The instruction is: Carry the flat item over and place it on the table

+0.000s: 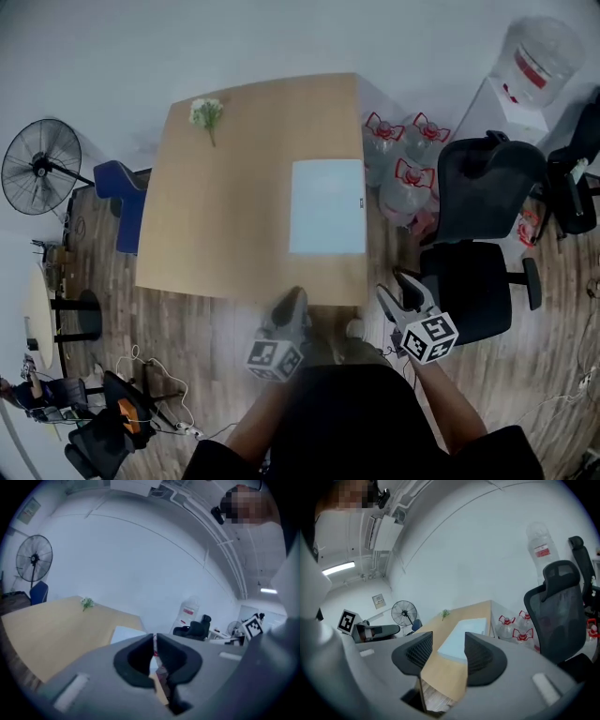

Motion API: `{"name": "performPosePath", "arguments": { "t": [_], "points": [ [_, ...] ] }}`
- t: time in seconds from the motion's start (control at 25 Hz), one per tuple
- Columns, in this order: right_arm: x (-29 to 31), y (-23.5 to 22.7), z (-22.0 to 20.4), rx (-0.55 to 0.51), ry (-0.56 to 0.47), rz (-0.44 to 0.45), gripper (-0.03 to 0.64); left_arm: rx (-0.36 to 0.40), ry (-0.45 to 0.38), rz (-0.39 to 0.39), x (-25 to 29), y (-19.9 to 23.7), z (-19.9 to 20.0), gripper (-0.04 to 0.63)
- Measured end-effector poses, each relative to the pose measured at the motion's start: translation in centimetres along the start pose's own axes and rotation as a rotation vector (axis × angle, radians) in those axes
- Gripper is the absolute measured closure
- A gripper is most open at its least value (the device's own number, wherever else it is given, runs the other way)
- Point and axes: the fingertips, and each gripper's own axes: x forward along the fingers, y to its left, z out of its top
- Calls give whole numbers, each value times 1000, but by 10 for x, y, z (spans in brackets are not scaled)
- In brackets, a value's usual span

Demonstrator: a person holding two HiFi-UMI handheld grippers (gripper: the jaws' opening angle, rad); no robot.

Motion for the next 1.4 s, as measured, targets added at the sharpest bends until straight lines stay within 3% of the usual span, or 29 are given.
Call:
{"name": "performPosePath", "arguments": {
  "t": [0.04, 0.32, 0.6, 0.88, 1.4],
  "points": [
    [-4, 5, 0, -19, -10, -4, 423, 12, 4, 8, -5, 0, 1, 595],
    [-26, 39, 1, -114, -64, -66, 617, 51, -53, 18, -43, 15, 11, 595],
    [-27, 77, 12, -141, -120, -165, 616, 47, -79, 6, -89, 45, 33, 595],
    [-23, 111, 20, -226, -136, -226, 616, 91, -98, 12, -115, 82, 58, 595],
    [-19, 136, 23, -277, -155, -282, 616, 151, -89, -29, -115, 84, 62, 595]
  ]
}}
